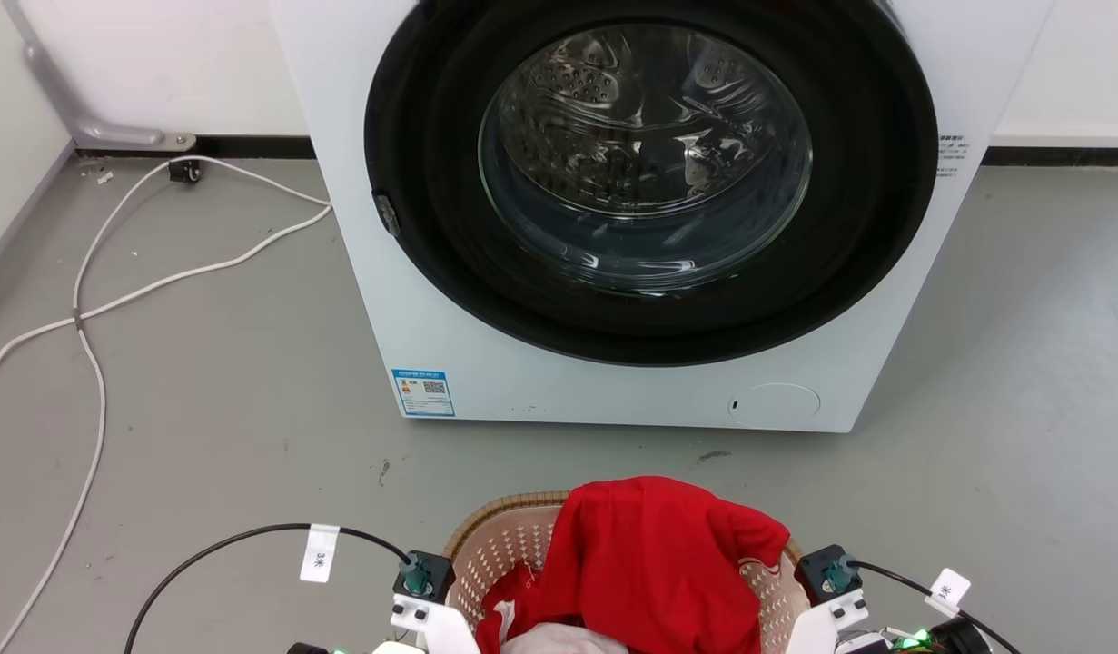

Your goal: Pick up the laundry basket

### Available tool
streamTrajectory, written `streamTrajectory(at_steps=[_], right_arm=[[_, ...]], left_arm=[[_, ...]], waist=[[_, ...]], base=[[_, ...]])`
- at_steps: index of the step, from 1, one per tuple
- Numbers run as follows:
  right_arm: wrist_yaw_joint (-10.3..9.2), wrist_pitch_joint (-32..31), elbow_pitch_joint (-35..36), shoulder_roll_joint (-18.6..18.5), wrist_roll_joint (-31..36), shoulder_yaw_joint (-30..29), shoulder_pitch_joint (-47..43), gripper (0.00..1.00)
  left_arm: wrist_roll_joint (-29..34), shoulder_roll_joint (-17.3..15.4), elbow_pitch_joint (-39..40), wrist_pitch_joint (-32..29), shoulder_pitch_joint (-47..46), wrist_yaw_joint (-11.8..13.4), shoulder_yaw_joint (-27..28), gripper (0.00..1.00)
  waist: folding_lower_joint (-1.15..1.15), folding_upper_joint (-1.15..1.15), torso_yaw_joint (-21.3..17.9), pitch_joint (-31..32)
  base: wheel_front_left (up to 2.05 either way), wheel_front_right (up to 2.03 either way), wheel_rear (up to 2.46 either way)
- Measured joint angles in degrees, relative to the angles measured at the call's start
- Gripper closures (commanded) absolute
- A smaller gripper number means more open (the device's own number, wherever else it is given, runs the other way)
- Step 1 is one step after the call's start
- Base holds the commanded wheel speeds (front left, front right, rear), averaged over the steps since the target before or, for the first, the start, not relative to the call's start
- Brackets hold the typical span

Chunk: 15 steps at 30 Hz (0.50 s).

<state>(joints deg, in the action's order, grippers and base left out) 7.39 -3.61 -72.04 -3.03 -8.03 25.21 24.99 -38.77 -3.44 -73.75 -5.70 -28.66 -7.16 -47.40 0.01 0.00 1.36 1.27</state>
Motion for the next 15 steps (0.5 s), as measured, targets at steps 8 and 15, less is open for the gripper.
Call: streamTrajectory(at_steps=[8, 15], right_arm=[[-0.04, -2.61, 0.27, -0.11, -4.38, 3.93, -0.01, 1.00], [-0.08, -3.35, 0.38, -0.16, -7.34, 6.71, 0.04, 1.00]], left_arm=[[-1.54, -0.40, 0.01, -2.07, -0.08, -0.07, -1.10, 1.00], [-2.85, -0.85, 0.09, -2.81, -0.10, -0.08, -2.12, 1.00]], waist=[[-0.01, 0.00, -0.37, 0.96], [-0.01, 0.00, -0.81, 1.43]], base=[[0.00, 0.00, 0.00], [0.00, 0.00, 0.00]])
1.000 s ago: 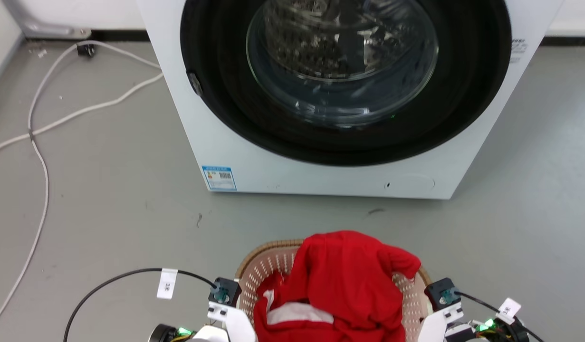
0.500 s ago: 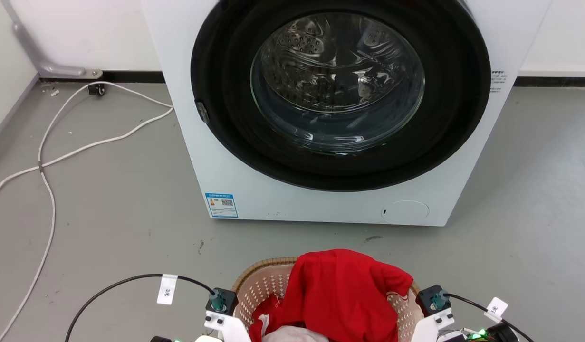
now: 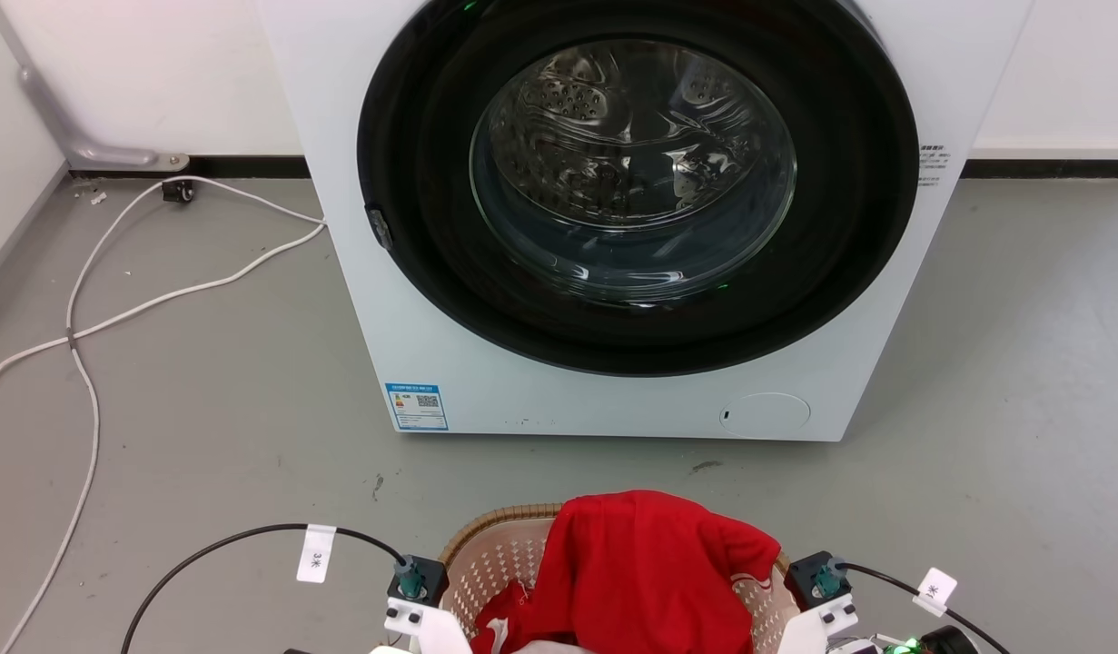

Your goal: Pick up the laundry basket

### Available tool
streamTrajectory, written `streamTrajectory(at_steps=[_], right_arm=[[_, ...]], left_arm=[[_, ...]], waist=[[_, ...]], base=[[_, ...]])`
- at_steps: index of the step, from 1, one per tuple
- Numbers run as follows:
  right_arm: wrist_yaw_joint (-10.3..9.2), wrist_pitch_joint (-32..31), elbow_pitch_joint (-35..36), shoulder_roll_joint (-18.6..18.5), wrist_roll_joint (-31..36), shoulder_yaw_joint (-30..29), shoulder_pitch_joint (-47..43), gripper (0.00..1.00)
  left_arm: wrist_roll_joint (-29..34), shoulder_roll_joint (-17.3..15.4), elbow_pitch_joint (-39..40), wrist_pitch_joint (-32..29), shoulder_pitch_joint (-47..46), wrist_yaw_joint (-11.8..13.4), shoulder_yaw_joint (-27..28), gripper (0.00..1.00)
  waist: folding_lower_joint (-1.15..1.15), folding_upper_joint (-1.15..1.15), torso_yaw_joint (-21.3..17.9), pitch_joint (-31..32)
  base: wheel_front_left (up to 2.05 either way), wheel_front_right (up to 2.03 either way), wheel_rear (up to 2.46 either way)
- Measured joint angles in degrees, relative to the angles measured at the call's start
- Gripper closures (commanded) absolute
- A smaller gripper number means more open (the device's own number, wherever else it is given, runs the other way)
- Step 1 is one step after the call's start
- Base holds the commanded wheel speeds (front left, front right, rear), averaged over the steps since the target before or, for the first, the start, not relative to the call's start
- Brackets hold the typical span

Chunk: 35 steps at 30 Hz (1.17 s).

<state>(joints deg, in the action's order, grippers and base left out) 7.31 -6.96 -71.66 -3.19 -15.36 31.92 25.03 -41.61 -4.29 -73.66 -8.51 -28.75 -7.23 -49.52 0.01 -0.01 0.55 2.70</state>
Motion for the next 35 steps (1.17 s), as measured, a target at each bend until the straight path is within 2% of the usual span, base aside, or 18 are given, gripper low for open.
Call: streamTrajectory(at_steps=[13, 35], right_arm=[[-0.11, -0.74, -0.83, -0.07, -4.15, 3.68, 0.50, 1.00], [-0.19, -0.65, -1.82, -0.11, -7.30, 6.35, 1.12, 1.00]], left_arm=[[-2.03, -0.25, 0.01, -0.92, -0.08, 0.00, -1.91, 1.00], [-4.93, -0.53, 0.09, -1.42, -0.48, 0.01, -4.36, 1.00]], waist=[[-0.01, 0.00, -0.20, 0.15], [0.00, 0.00, -0.46, -0.11]], base=[[0.00, 0.00, 0.00], [0.00, 0.00, 0.00]])
